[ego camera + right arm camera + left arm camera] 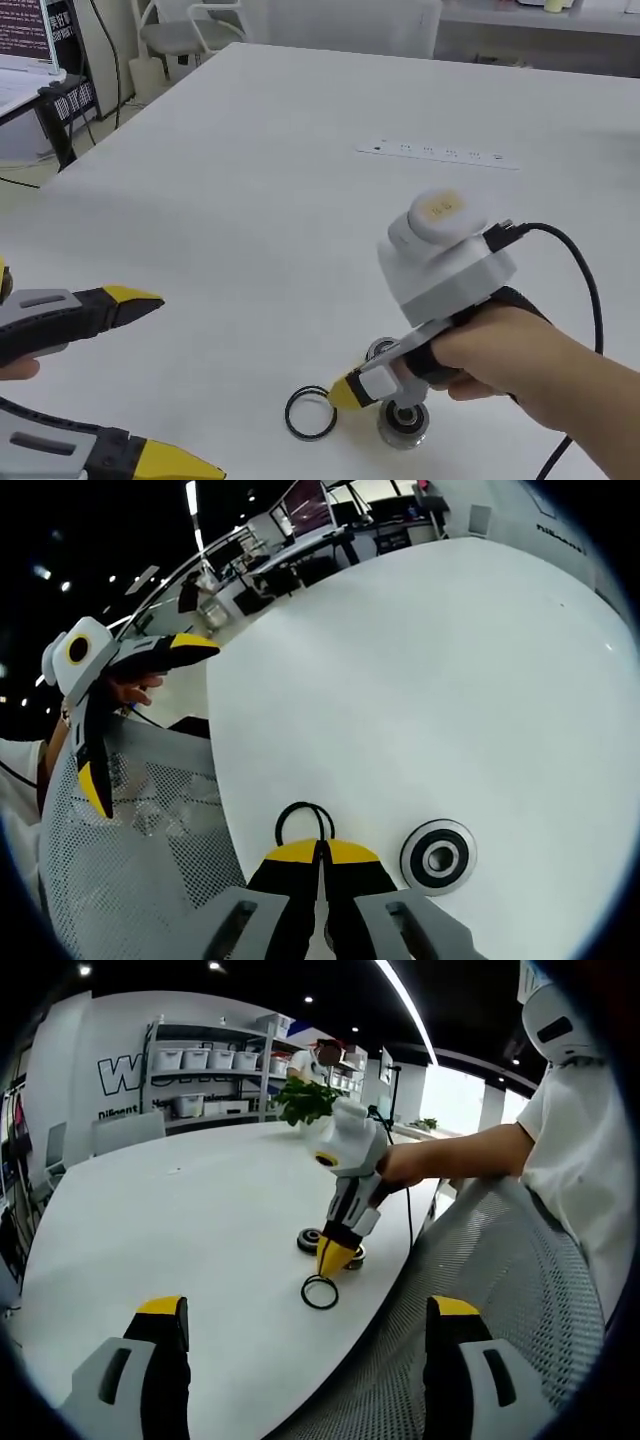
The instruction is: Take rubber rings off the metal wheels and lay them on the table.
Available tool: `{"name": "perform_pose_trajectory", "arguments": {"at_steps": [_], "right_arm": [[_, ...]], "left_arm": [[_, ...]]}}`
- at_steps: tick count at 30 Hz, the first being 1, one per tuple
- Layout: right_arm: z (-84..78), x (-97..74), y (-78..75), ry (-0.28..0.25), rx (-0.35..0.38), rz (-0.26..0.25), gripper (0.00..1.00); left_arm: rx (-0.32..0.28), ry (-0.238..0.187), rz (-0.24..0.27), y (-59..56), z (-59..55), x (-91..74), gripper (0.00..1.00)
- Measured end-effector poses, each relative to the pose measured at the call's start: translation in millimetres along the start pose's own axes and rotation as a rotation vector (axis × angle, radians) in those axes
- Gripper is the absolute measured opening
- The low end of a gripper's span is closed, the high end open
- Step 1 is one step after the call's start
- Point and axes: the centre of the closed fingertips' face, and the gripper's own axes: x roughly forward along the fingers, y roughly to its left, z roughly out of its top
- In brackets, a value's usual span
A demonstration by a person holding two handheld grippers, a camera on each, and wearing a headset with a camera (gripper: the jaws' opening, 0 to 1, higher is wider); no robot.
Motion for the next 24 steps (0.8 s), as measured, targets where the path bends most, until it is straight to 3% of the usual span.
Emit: {"name": "perform_pose_trajectory", "arguments": {"at_steps": [24], "right_arm": [[-1.2, 1.6, -2.0, 0.017, -0.026, -0.021, 0.01]], "left_arm": [[0.006, 0.008, 0.0, 0.2, -0.8, -0.2, 0.97]]}}
